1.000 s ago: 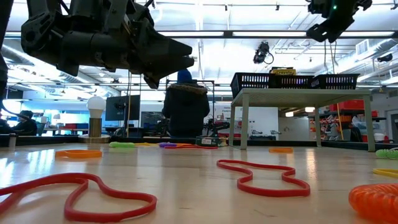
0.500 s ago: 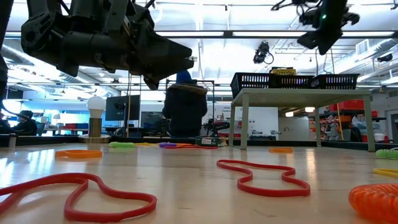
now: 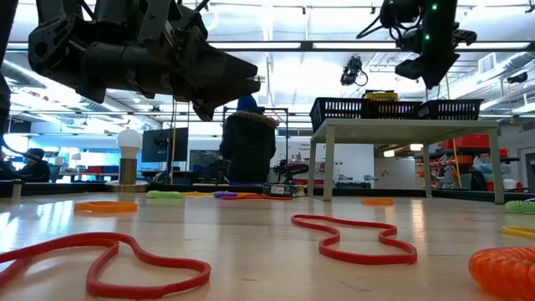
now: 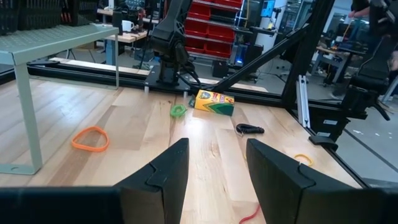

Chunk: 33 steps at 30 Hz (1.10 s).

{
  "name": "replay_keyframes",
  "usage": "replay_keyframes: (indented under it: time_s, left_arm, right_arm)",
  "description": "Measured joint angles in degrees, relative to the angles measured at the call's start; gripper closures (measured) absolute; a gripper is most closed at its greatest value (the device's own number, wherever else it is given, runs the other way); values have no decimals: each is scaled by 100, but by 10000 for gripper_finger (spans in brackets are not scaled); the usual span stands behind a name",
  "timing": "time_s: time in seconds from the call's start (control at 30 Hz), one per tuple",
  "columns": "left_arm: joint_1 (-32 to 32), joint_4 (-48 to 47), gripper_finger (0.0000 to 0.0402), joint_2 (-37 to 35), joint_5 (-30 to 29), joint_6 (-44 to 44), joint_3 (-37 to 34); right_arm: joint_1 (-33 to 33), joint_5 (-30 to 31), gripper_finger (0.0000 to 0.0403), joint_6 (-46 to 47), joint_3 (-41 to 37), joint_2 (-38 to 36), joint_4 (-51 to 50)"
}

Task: Pick & Place Office Desk Supplies
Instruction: Put the red rubber band into the right black basket on the shelf, then put the black spring keychain into the left black basket on the shelf

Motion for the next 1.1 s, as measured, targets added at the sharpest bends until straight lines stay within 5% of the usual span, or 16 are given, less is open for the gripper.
replay_keyframes:
  time_s: [0.2, 0.47, 0.57, 0.9, 1.0, 1.1]
  left_arm:
    - [0, 2, 234, 0, 17, -27, 0]
    - [0, 2, 234, 0, 50, -47, 0]
    - [0, 2, 234, 0, 137, -84, 0]
    - [0, 2, 234, 0, 152, -95, 0]
    - [0, 3, 234, 0, 152, -95, 0]
    - [0, 9, 237, 0, 140, -159, 0]
  right_arm:
    - [-243, -1126, 245, 439, 0, 4, -450]
    - [-563, -1907, 215, 777, 1, 4, -502]
    - [-589, -1691, 195, 823, 2, 2, -488]
    - [192, 437, 138, 358, 7, 0, -187]
    - [544, 405, 161, 248, 7, -8, -251]
    - [1168, 359, 227, 455, 7, -95, -353]
